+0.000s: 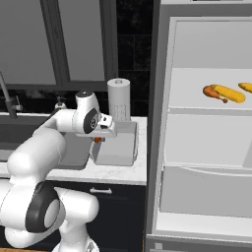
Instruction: Place one corn and one chicken drumstick in each tupperware on the nearby counter, to pack two identical lunches.
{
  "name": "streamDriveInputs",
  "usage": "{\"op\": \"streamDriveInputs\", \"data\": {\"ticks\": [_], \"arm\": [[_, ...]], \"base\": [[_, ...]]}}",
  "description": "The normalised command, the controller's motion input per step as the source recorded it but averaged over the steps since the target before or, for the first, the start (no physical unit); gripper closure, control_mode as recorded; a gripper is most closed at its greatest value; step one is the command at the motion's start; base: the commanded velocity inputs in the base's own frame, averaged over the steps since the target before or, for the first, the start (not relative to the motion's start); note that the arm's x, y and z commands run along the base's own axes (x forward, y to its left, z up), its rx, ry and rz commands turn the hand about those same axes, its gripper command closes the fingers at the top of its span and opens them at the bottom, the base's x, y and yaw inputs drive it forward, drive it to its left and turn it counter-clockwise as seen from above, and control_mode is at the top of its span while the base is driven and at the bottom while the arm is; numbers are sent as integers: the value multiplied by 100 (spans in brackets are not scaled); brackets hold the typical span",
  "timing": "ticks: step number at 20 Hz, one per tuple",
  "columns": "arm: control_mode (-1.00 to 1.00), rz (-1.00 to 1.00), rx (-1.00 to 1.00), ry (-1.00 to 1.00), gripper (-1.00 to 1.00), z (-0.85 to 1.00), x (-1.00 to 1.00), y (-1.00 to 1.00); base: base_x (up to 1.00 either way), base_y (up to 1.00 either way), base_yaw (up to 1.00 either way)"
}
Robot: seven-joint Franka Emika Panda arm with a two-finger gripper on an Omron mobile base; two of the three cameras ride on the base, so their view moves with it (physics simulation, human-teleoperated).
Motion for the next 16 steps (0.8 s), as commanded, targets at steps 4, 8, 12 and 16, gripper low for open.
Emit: {"op": "streamDriveInputs", "data": {"ticks": [4,8,12,16], "arm": [[-100,0,0,0,100,-61,30,0],[-100,0,0,0,100,-34,0,0],[-100,0,0,0,100,-42,2,0],[-100,0,0,0,100,-24,4,0]], "base": [[0,0,0],[0,0,0],[0,0,0],[0,0,0]]}}
